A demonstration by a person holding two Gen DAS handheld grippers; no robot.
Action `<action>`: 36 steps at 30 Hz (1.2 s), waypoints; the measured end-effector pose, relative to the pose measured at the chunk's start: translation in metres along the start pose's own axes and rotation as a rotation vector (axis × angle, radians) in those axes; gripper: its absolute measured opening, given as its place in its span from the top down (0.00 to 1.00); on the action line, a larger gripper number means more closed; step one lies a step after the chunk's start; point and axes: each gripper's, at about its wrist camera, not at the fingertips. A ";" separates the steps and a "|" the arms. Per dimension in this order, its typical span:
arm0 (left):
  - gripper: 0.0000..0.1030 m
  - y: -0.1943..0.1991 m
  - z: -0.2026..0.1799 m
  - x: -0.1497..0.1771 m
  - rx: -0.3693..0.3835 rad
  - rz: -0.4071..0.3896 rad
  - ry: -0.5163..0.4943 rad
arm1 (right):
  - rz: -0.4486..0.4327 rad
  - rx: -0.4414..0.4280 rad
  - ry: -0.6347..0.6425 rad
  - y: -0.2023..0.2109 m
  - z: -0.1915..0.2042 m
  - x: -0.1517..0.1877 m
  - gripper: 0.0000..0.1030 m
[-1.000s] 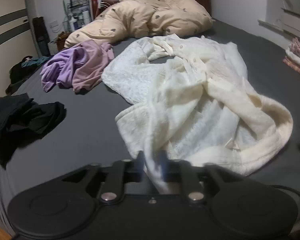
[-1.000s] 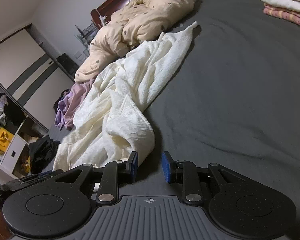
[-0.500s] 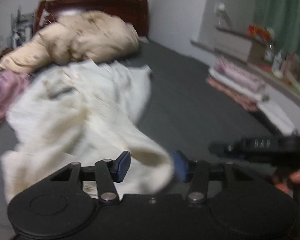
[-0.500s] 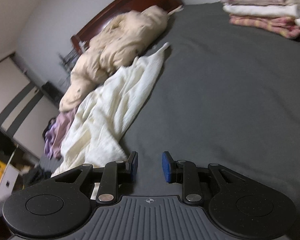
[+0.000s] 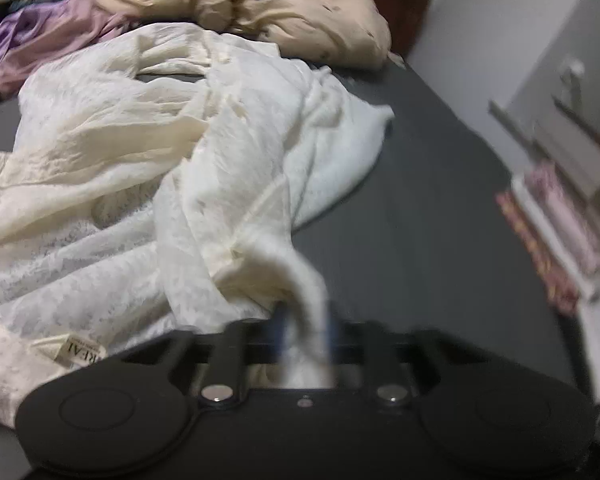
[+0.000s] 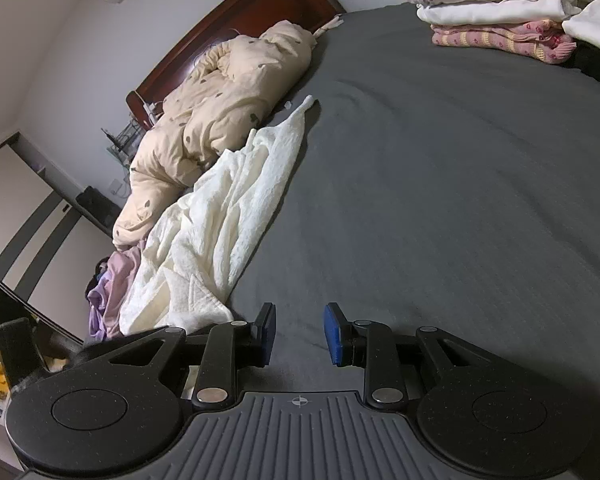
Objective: Fold clothes
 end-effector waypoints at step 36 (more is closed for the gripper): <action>0.93 0.087 0.126 0.035 0.364 -0.252 0.048 | 0.272 0.224 0.577 -0.218 0.236 -0.185 0.28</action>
Point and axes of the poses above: each gripper's, at about its wrist camera, not at the fingertips, and y roughly against the way its jaws point, z to its left, x to its underside, and after that the axes turned 11 degrees about z, right-handed
